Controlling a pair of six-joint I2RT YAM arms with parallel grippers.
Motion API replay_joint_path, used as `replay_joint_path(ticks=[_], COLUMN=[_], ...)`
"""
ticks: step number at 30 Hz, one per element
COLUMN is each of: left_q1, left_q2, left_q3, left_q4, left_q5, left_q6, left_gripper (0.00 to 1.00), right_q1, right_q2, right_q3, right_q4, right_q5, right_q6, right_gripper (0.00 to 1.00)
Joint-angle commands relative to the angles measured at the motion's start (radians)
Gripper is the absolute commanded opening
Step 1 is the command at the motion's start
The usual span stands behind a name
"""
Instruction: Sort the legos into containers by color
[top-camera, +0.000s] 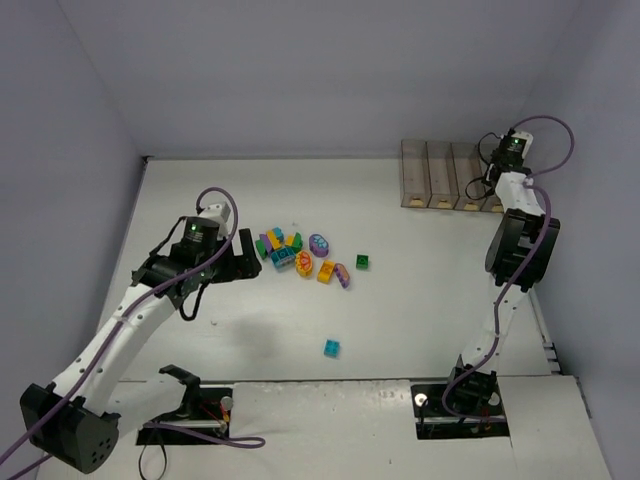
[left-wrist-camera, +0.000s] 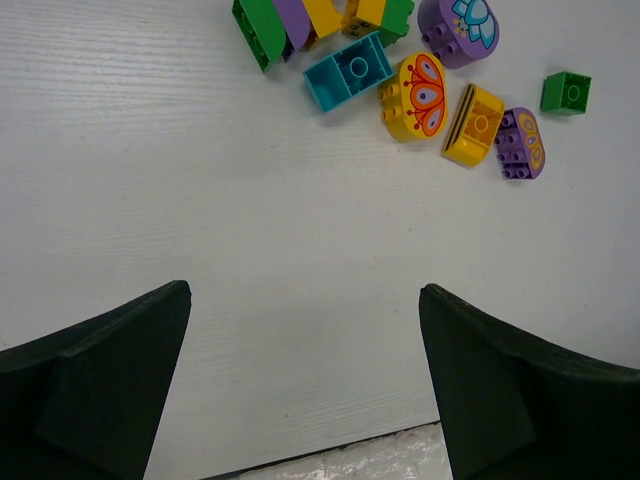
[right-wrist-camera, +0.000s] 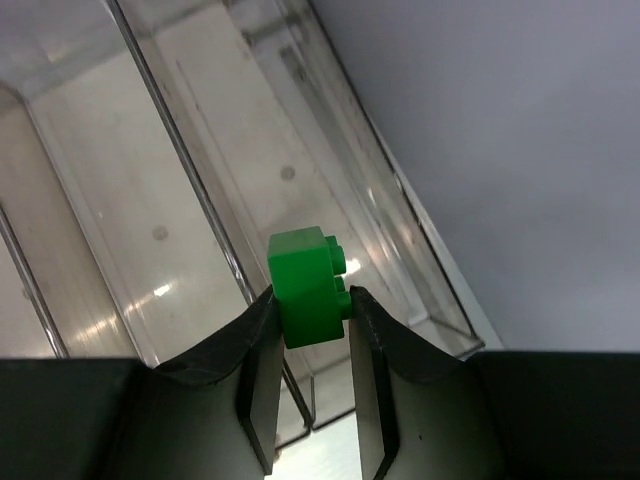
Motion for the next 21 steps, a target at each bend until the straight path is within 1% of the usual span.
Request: replay_joint_path(ticks=[1,2,4,5,7,10,14,16,17,18,19,20,21], left_q1=[0.003,0.003,0.003,0.003,0.003,0.003,0.003,0.005,0.003,0.005,0.003,0.003,0.005], left_q2=[0.045,0.056,0.08,0.092,0.103,0.106,0.085,0.074,0.062,0.054,0.039,0.033,0.025], left_q3=[0.038,0.041,0.049,0.05,0.064,0.075,0.075,0.078,0.078,0.078,0.079,0.081,0.084], left_q4=[0.072,0.073,0.077,0.078,0.078,0.078,0.077,0.067,0.064,0.057,0.052,0.047,0.037], left_q5=[0.006,0.006,0.009,0.011,0.017,0.023,0.027,0.029,0.029,0.029,0.027,0.023,0.02], left_q6=[0.005,0.008,0.01,0.011,0.01,0.008,0.013,0.015,0.015,0.015,0.015,0.015,0.015], left_gripper=[0.9,0.9,0.9,0.9,0.9,0.9,0.9,0.9,0.9,0.9,0.9,0.9,0.9], right_q1=[-0.012,-0.012,-0.012,-0.012,-0.012,-0.011,0.003,0.02,0.049,0.069,0.089,0.14,0.17], right_q2=[-0.015,-0.009,0.008,0.012,0.015,0.002,-0.061,-0.139,-0.167,-0.237,-0.273,-0.343,-0.376], right_q3=[0.07,0.083,0.089,0.093,0.091,0.085,0.062,0.021,0.001,-0.054,-0.087,-0.12,-0.16], right_q4=[0.105,0.105,0.105,0.105,0.103,0.103,0.103,0.103,0.103,0.103,0.103,0.102,0.099], right_q5=[-0.011,-0.024,-0.034,-0.044,-0.056,-0.071,-0.099,-0.123,-0.146,-0.169,-0.179,-0.18,-0.18], right_q6=[-0.019,-0.019,-0.02,-0.02,-0.02,-0.02,-0.023,-0.02,-0.02,-0.017,-0.017,-0.014,-0.009], right_gripper=[0.02,0.11,0.23,0.34,0.44,0.5,0.53,0.53,0.53,0.53,0.54,0.54,0.54])
